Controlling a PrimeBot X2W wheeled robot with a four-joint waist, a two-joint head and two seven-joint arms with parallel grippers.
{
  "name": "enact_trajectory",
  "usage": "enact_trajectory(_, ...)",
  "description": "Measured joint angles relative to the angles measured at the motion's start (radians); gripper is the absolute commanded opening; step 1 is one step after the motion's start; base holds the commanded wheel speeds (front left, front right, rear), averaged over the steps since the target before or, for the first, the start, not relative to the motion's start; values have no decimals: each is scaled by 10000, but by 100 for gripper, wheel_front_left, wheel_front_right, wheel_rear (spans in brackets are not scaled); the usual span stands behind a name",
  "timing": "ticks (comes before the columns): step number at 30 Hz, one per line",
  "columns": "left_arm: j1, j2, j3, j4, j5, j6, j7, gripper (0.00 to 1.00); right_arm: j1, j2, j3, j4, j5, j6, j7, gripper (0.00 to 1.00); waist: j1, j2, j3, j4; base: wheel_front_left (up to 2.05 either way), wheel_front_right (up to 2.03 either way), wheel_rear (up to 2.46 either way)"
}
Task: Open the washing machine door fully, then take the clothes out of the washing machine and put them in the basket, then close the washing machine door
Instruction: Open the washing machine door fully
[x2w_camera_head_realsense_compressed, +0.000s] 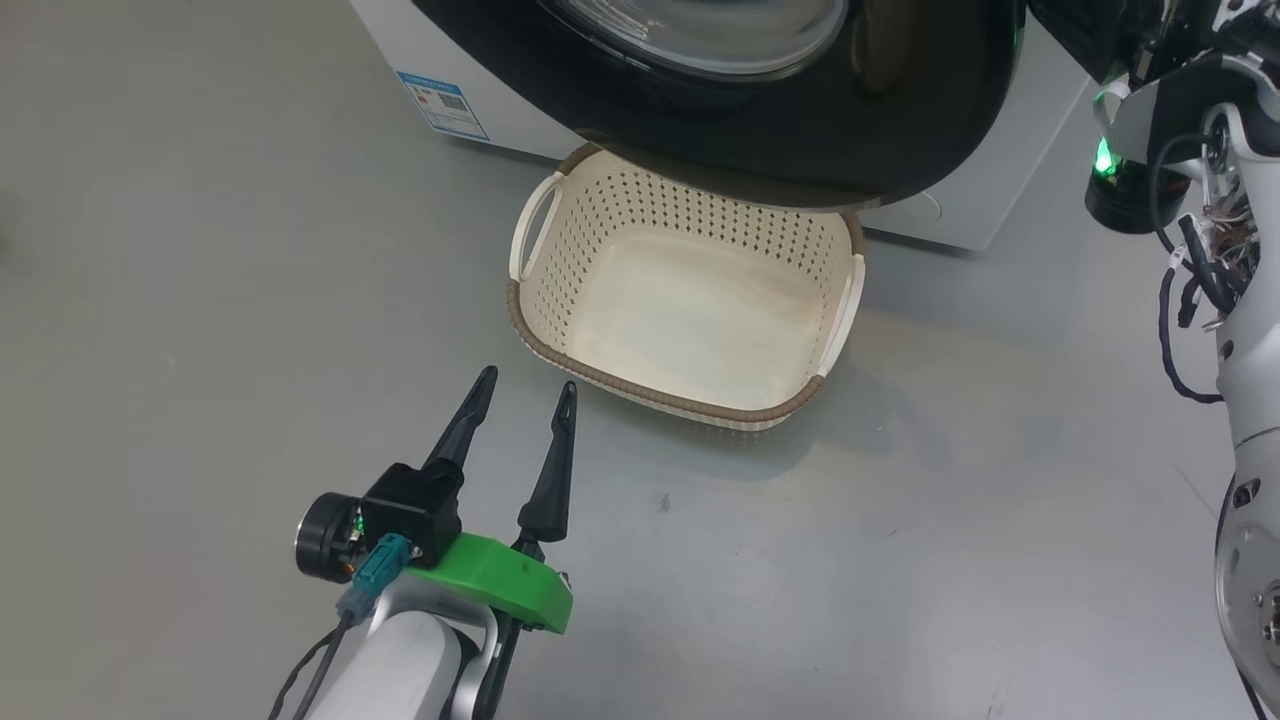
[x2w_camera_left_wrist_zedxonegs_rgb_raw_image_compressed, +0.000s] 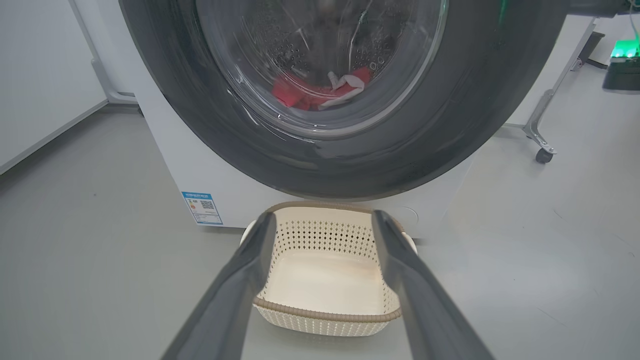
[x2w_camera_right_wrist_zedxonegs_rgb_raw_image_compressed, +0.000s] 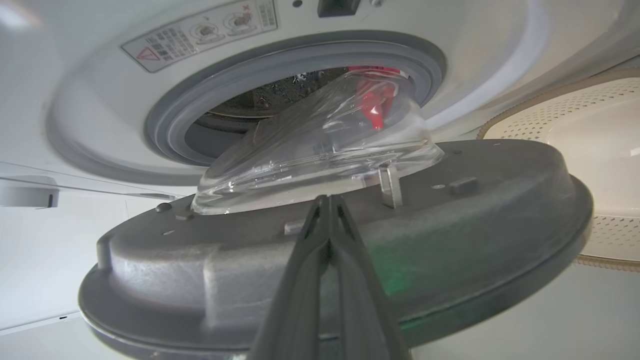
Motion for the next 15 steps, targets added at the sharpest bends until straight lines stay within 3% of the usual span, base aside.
enact_trajectory(15, 198, 2, 84, 63, 92, 0, 0, 100, 585, 334, 368, 69, 21, 88, 506, 0, 0, 0, -437, -64, 0, 0, 0)
